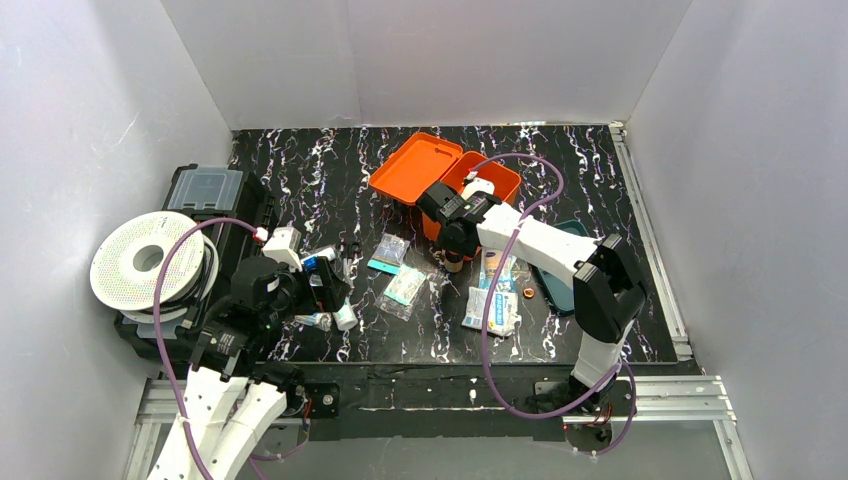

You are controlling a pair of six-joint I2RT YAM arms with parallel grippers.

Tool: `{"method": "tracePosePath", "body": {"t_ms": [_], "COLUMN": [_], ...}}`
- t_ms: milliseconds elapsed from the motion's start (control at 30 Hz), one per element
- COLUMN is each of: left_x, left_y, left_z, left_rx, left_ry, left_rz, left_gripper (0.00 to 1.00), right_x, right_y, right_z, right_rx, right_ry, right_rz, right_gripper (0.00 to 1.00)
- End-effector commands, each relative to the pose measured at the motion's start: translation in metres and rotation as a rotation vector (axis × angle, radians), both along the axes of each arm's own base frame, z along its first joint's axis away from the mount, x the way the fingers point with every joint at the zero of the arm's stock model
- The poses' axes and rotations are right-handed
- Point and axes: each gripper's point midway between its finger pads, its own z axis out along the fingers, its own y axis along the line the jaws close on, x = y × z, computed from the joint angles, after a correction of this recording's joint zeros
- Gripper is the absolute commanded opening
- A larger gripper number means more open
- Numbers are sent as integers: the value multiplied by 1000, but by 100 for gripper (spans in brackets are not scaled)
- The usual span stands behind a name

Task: Organize the medicine kit

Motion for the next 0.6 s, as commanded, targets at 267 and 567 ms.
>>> {"method": "tracePosePath", "body": {"t_ms": [267, 567], "left_x": [0, 1], "left_y": [-2, -1], "left_z": [8, 8], "left_rx": [2, 6], "left_ry": [-23, -21], "left_rz": [-17, -13], "left_gripper": [99, 99], "right_x": [4, -2], "right_y": [0, 1], "right_z": [-1, 8], "right_rx": [-36, -13], "right_ry": [0, -8], "right_rz": [-4, 33], "right_gripper": [51, 7]}}
